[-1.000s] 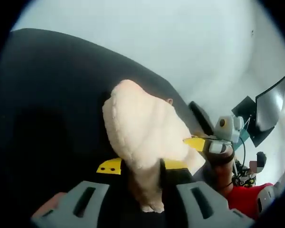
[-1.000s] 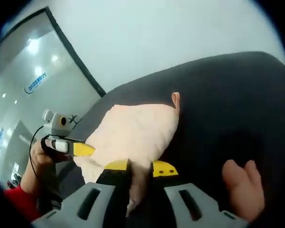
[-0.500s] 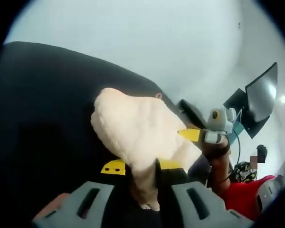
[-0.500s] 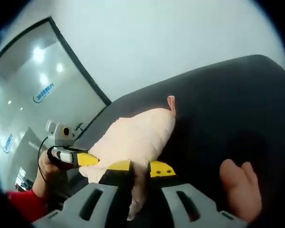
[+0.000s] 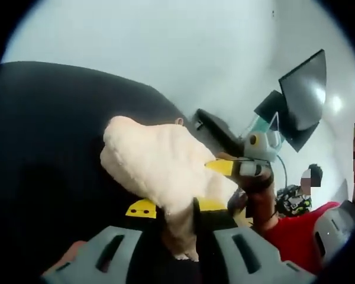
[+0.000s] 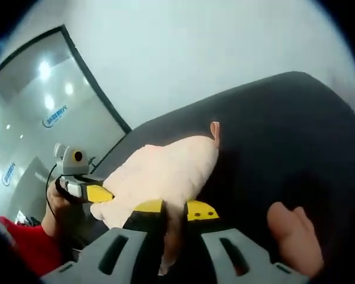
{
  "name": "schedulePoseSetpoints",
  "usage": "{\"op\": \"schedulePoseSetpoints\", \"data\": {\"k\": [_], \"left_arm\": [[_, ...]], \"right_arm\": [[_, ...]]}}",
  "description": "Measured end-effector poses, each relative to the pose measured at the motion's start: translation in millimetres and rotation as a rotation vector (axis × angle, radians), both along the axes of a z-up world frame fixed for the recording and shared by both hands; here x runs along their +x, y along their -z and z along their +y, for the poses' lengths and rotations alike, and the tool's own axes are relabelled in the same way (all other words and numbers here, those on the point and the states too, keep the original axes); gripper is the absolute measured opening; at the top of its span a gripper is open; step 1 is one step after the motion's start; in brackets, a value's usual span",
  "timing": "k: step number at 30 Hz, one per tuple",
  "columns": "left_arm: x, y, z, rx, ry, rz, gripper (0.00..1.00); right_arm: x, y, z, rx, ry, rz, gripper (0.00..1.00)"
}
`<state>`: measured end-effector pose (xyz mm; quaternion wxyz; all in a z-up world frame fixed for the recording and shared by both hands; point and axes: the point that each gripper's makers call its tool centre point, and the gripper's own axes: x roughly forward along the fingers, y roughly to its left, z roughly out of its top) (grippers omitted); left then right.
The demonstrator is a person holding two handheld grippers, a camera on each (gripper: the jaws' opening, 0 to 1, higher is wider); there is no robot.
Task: Fold the towel on the table until its edges align and the towel forms a compact rectangular stack.
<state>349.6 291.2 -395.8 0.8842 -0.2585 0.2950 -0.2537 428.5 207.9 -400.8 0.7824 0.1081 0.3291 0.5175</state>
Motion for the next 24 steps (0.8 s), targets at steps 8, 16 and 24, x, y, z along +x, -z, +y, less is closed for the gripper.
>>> {"op": "schedulePoseSetpoints", "data": {"k": [8,16,24], "left_arm": [[-10.1,8.4,-27,0.034,0.065,-0.029,0.24],[-11.8,35.9,-17,0.099,0.049,-0.044,0.28],[-1.8,34.5,8,0.228,-0.007,-0.159,0.45]], "right_arm": [[-11,10.2,-28,-0.017,0.014,-0.038,0.09],[-11,29.1,-30,-0.038,-0.003,-0.137,0.15],[-8,10.1,-49,0.030,-0.102,-0.282,0.30]]}}
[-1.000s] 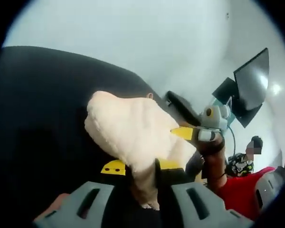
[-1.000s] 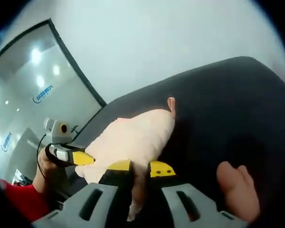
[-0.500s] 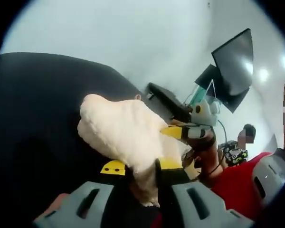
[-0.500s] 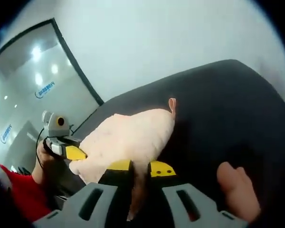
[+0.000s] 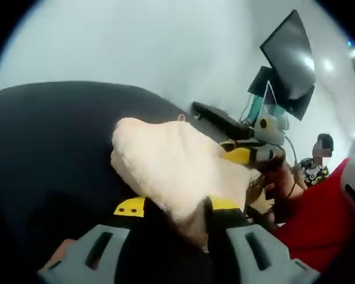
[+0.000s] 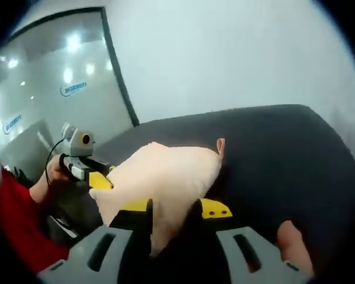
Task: Fold the towel on the table until its edges align and the towel forms a compact rectangular stack.
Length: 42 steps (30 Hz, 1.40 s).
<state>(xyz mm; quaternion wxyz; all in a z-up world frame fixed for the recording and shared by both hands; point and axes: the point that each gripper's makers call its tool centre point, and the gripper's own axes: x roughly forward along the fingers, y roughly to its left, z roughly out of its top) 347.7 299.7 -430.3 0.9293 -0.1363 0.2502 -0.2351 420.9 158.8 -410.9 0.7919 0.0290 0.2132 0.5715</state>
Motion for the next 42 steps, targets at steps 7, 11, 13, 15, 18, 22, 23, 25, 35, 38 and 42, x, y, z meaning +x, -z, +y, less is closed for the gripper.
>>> {"op": "schedulePoseSetpoints", "data": {"k": [7,11,13,15,18,22,23,25,35,38,42], "left_arm": [[14.4,-56.8,-30,0.132,0.012,-0.234,0.56],[16.2,-44.3,-56,0.159,0.088,-0.223,0.67],[17.4,-28.0,-55,0.206,0.095,-0.187,0.66],[19.4,-13.3,-49,0.284,0.096,-0.175,0.66],[17.3,-3.0,-51,0.315,0.109,-0.182,0.65],[11.7,-7.0,-50,0.308,0.133,-0.213,0.66],[9.4,-11.9,-50,0.290,0.143,-0.225,0.66],[4.7,-28.1,-47,0.259,0.158,-0.294,0.64],[-13.9,-58.1,41,0.316,0.042,-0.498,0.60],[-23.9,-59.5,61,0.295,0.030,-0.543,0.57],[-25.1,-45.8,81,0.312,0.027,-0.557,0.47]], "right_arm": [[-1,-37.4,4,0.159,-0.018,-0.082,0.33],[-25,-25.9,23,0.094,-0.108,-0.163,0.36],[-34,-10.7,30,0.041,-0.146,-0.212,0.38],[-35,2.0,34,-0.004,-0.160,-0.252,0.45],[-37,3.0,35,0.019,-0.166,-0.282,0.45],[-37,-4.1,29,0.066,-0.203,-0.257,0.45],[-36,-7.1,25,0.074,-0.211,-0.253,0.45],[-28,-19.3,19,0.130,-0.198,-0.272,0.44],[4,-33.5,0,0.209,-0.161,-0.385,0.33],[26,-28.7,-7,0.164,-0.103,-0.408,0.33],[40,-32.7,-11,0.221,-0.073,-0.382,0.29]]}}
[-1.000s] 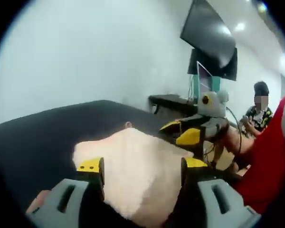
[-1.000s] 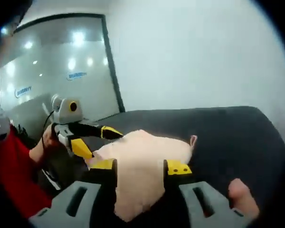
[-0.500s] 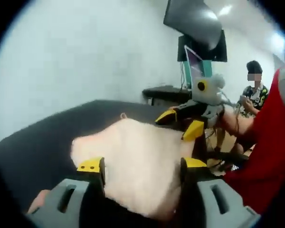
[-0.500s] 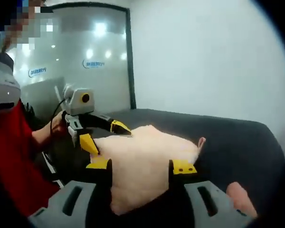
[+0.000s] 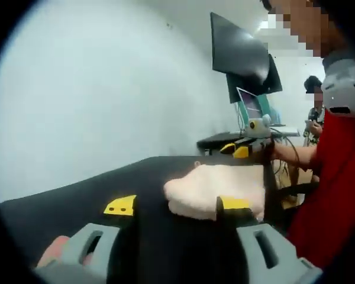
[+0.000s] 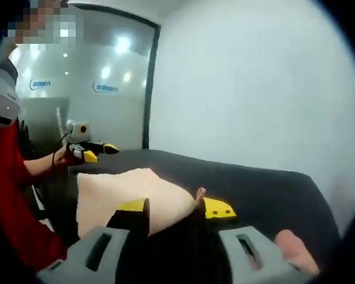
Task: Fold the towel on the table until its edges align and the towel forms a compact rectangular stack.
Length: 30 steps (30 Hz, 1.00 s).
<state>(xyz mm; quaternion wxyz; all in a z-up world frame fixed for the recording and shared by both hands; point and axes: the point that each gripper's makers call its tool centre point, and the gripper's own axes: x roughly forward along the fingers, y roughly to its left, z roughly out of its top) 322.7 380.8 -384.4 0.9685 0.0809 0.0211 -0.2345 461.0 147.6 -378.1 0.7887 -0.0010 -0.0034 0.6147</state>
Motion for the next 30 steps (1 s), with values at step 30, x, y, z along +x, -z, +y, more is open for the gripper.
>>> {"op": "schedulePoseSetpoints", "data": {"k": [30], "left_arm": [[8.4,27.2,23,-0.065,-0.068,0.050,0.38]], "right_arm": [[28,23.0,-6,-0.056,0.085,0.008,0.28]]}}
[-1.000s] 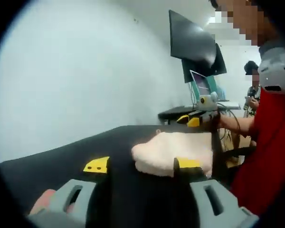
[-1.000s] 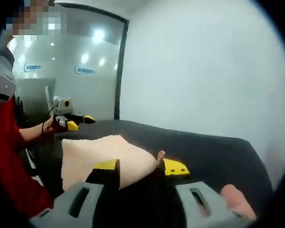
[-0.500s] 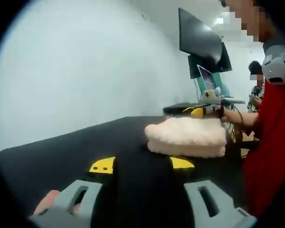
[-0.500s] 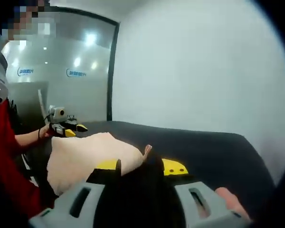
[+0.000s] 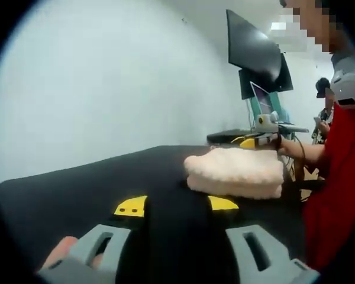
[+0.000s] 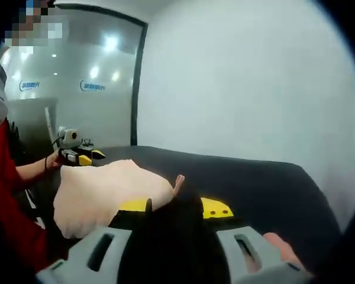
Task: Fold the towel on the table until its edges align and the towel forms a compact rectangular stack.
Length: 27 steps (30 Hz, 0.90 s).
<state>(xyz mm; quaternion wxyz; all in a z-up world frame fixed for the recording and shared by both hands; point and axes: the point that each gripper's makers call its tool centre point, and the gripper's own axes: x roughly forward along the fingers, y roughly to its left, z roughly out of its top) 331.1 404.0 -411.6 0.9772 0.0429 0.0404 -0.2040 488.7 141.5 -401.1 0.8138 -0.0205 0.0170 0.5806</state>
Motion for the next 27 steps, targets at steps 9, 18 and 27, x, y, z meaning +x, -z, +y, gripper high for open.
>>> {"op": "schedulePoseSetpoints", "data": {"k": [9,18,27], "left_arm": [[1.8,1.7,6,0.002,-0.016,0.005,0.38],[1.1,-0.9,11,-0.014,-0.033,-0.005,0.38],[1.3,-3.8,13,-0.031,-0.041,-0.014,0.37]], "right_arm": [[2,0.9,-1,-0.004,0.013,0.002,0.27],[4,2.5,-2,-0.014,0.029,-0.003,0.24],[5,2.0,-3,-0.012,0.030,-0.002,0.23]]}}
